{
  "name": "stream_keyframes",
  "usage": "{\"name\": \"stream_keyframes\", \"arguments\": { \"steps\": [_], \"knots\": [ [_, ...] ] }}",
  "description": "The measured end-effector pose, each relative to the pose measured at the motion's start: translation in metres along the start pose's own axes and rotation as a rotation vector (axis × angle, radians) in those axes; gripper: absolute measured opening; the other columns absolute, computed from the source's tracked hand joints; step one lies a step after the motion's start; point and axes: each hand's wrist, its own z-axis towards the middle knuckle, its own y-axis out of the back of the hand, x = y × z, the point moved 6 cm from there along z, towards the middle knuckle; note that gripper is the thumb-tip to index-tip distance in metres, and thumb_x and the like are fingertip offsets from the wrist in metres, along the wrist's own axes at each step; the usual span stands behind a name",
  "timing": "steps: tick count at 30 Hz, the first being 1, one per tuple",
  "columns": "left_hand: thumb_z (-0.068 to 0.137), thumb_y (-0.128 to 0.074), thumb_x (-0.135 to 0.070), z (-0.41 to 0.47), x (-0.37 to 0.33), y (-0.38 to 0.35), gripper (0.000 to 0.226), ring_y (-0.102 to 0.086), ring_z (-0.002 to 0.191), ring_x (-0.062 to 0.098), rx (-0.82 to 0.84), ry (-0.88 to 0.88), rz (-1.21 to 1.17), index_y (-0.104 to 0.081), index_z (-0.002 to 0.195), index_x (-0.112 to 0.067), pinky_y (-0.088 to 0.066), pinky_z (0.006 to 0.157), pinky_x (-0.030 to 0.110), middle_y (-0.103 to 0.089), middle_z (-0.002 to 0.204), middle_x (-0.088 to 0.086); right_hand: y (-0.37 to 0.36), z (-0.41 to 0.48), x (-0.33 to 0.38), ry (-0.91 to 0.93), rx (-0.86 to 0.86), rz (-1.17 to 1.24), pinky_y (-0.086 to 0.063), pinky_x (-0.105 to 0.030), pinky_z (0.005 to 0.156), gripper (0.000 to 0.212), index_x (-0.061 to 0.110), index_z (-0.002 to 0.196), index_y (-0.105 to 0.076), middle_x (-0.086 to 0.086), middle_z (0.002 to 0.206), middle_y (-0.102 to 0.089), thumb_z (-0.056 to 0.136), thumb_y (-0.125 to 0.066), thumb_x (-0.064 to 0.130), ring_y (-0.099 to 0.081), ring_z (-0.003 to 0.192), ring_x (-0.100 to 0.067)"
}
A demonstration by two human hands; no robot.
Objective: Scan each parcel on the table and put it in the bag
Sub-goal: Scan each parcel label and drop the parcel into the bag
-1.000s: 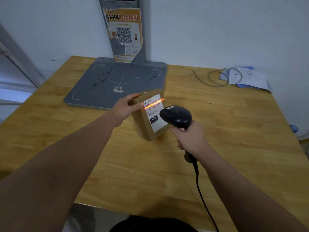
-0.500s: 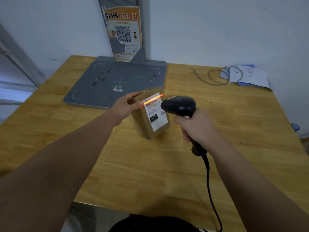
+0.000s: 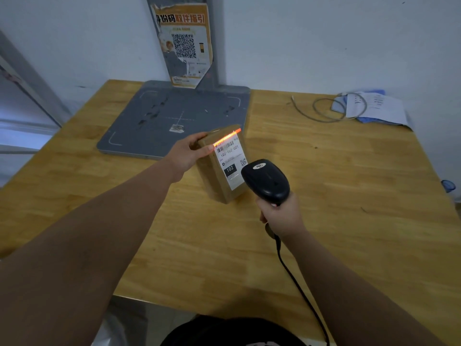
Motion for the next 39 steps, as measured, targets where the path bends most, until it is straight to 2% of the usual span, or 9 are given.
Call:
{"name": "stream_keyframes", "arguments": {
  "steps": [10,17,21,24,28,31,34,36,39],
  "knots": [
    [0.087,-0.07,-0.025,0.006,0.006,0.0,0.054,-0.052,0.123,0.024,-0.01,0.041,-0.053,-0.05,0.138,-0.023,-0.042,0.108,0.043,-0.054,0.13,0.006,-0.008,0.011,-0.004,0.008,-0.003,-0.003,-0.043,-0.033,0.052,0.007,-0.003,0.084,-0.063,-0.005,0.055,-0.047,0.08,-0.065,0.003,-0.046,0.054,-0.021],
    [0.089,-0.068,-0.031,-0.008,0.004,-0.004,0.054,-0.049,0.123,0.022,-0.035,0.037,0.01,-0.047,0.139,-0.026,-0.042,0.106,0.042,-0.051,0.13,0.001,-0.006,0.009,-0.003,-0.018,0.057,0.049,-0.043,-0.021,0.043,0.006,-0.001,0.082,-0.063,-0.003,0.048,-0.05,0.086,-0.064,0.005,-0.047,0.038,-0.01],
    [0.093,-0.062,-0.031,-0.039,0.003,-0.011,0.053,-0.048,0.105,0.008,-0.108,-0.007,0.073,-0.042,0.142,-0.023,-0.042,0.073,0.011,-0.048,0.121,-0.007,-0.013,0.001,0.001,-0.01,0.117,0.048,-0.045,-0.019,0.046,0.016,0.006,0.075,-0.059,0.006,0.042,-0.053,0.089,-0.064,0.013,-0.05,0.04,-0.009],
    [0.094,-0.06,-0.033,-0.063,0.011,-0.008,0.051,-0.048,0.093,-0.001,-0.167,-0.017,0.04,-0.042,0.141,-0.023,-0.04,0.061,0.005,-0.047,0.115,-0.011,-0.026,-0.009,0.006,0.004,0.142,0.055,-0.047,-0.023,0.047,0.019,0.007,0.072,-0.058,0.004,0.044,-0.052,0.088,-0.065,0.015,-0.051,0.041,-0.011],
    [0.09,-0.064,-0.042,-0.09,0.026,0.021,0.056,-0.055,0.099,0.003,-0.275,-0.014,-0.045,-0.046,0.139,-0.023,-0.043,0.075,0.008,-0.052,0.119,-0.006,-0.054,-0.03,0.016,-0.011,0.168,0.111,-0.046,-0.027,0.046,0.016,0.011,0.073,-0.058,-0.002,0.053,-0.053,0.086,-0.067,0.014,-0.052,0.043,-0.014],
    [0.07,-0.067,-0.066,-0.119,0.043,0.056,0.077,-0.054,0.113,0.015,-0.353,0.016,-0.093,-0.047,0.136,-0.032,-0.046,0.093,0.027,-0.045,0.135,0.003,-0.081,-0.047,0.023,-0.036,0.184,0.17,-0.045,-0.029,0.047,0.018,0.007,0.072,-0.059,-0.005,0.055,-0.054,0.086,-0.068,0.013,-0.052,0.045,-0.017],
    [0.062,-0.062,-0.076,-0.16,0.066,0.101,0.086,-0.052,0.115,0.017,-0.452,0.038,-0.13,-0.044,0.136,-0.036,-0.045,0.097,0.033,-0.044,0.134,0.004,-0.115,-0.07,0.027,-0.072,0.207,0.252,-0.048,-0.032,0.051,0.016,0.004,0.078,-0.063,-0.005,0.059,-0.058,0.087,-0.069,0.016,-0.055,0.05,-0.02],
    [0.062,-0.06,-0.077,-0.192,0.086,0.135,0.084,-0.052,0.114,0.018,-0.524,0.054,-0.144,-0.045,0.134,-0.036,-0.046,0.097,0.034,-0.045,0.134,0.004,-0.145,-0.09,0.028,-0.113,0.248,0.299,-0.054,-0.032,0.055,0.018,0.001,0.091,-0.066,-0.01,0.071,-0.064,0.087,-0.07,0.019,-0.062,0.061,-0.021],
    [0.073,-0.064,-0.068,-0.246,0.124,0.187,0.077,-0.053,0.114,0.019,-0.629,0.099,-0.144,-0.044,0.136,-0.028,-0.044,0.095,0.032,-0.045,0.135,0.006,-0.195,-0.127,0.027,-0.168,0.314,0.294,-0.054,-0.021,0.052,0.025,0.004,0.105,-0.064,-0.011,0.093,-0.067,0.087,-0.07,0.02,-0.065,0.078,-0.016]
  ]
}}
